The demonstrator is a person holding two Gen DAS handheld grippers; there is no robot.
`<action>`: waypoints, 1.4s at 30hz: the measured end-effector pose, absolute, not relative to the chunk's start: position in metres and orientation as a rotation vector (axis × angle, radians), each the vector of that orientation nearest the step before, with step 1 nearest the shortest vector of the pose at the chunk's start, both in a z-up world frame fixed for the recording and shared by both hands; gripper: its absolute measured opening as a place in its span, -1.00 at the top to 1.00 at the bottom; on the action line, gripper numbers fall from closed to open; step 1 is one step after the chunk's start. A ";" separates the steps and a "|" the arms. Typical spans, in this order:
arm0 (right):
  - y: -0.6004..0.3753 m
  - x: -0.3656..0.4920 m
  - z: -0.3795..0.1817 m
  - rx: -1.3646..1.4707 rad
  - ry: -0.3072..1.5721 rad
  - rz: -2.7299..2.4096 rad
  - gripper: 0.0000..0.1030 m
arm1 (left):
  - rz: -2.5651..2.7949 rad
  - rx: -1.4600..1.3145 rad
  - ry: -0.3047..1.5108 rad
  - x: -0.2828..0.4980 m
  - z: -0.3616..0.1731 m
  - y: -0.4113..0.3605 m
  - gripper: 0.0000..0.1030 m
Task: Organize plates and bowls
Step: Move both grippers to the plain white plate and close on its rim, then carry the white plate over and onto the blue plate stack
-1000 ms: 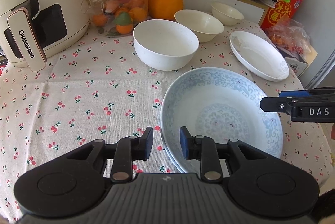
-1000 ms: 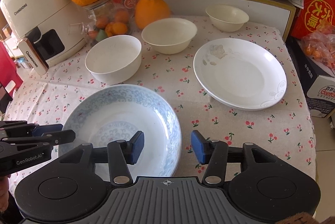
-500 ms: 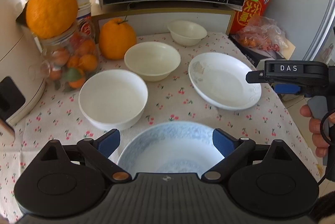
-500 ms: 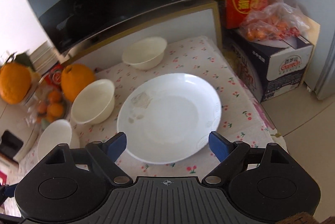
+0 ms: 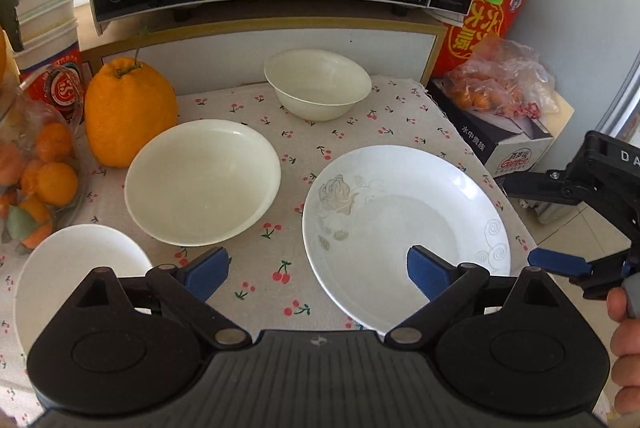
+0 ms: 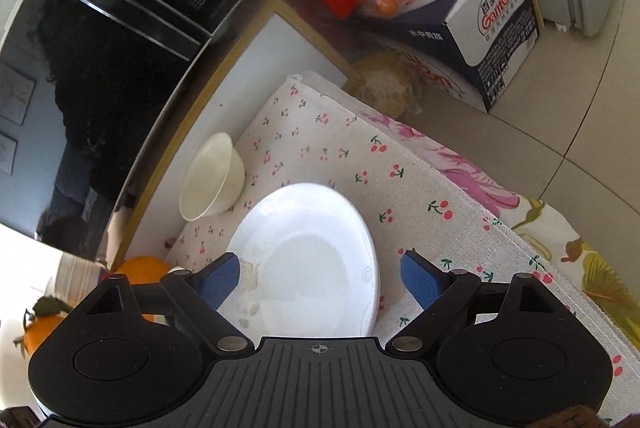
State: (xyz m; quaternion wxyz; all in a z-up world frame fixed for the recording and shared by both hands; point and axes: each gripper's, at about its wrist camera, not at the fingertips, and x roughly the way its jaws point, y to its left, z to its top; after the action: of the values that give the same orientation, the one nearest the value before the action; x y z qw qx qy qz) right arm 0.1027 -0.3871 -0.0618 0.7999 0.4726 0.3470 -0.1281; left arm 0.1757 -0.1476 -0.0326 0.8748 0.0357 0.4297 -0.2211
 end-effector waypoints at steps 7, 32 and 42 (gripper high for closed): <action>-0.397 0.113 -0.083 1.057 0.725 -0.282 -0.74 | -0.460 -0.031 0.921 0.195 -0.046 -0.157 -0.58; -0.398 0.117 -0.096 0.972 0.701 -0.220 0.53 | -0.393 -0.213 0.947 0.206 -0.062 -0.142 0.78; -0.392 0.111 -0.078 0.908 0.693 -0.179 0.53 | -0.407 -0.256 0.935 0.193 -0.049 -0.128 0.78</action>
State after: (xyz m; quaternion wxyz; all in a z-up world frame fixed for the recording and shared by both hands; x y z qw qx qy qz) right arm 0.1111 -0.3922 -0.0775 0.8375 0.4292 0.3274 -0.0847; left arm 0.1933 -0.1283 -0.0489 0.8650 -0.1224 0.4463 -0.1941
